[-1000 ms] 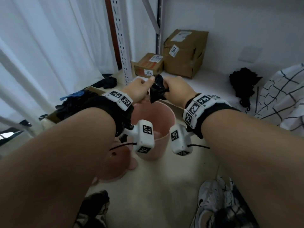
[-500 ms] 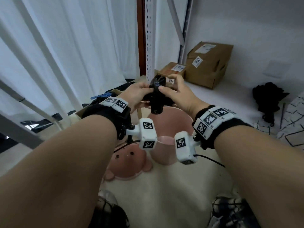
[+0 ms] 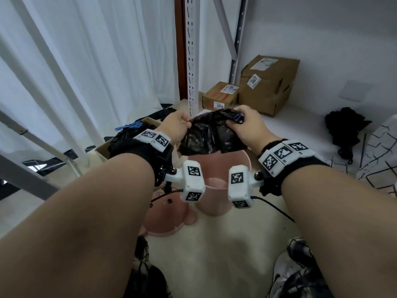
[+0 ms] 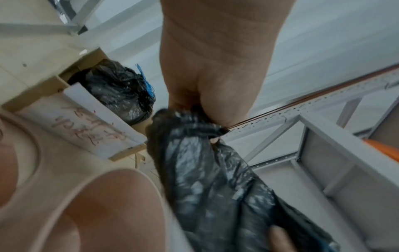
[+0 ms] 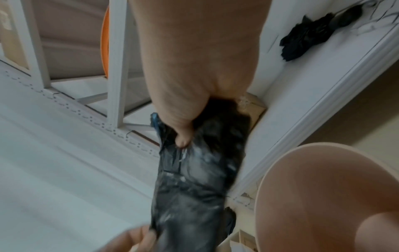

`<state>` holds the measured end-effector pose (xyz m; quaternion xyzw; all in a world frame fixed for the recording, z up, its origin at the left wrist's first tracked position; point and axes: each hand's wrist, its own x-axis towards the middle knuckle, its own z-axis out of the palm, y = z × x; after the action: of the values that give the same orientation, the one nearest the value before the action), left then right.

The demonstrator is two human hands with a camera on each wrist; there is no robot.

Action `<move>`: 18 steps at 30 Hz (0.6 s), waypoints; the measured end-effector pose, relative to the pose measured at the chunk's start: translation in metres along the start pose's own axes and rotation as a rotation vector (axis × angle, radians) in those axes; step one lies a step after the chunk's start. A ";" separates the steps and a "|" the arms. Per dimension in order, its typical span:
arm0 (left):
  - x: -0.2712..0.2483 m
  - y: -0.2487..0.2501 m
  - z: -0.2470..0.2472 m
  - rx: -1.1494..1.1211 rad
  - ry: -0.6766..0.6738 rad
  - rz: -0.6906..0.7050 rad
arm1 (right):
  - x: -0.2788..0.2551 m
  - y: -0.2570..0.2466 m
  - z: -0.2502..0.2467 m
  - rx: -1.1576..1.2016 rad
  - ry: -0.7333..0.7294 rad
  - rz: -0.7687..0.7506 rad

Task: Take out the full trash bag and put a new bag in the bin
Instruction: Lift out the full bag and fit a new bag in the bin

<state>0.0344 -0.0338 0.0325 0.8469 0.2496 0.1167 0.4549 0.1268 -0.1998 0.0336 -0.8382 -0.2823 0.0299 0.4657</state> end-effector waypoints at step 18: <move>-0.016 0.016 -0.008 -0.293 -0.239 0.018 | -0.004 -0.022 0.009 0.089 0.000 -0.030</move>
<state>0.0227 -0.0437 0.0509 0.7816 0.1663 0.0544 0.5988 0.1108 -0.1860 0.0454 -0.8123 -0.2933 0.0356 0.5029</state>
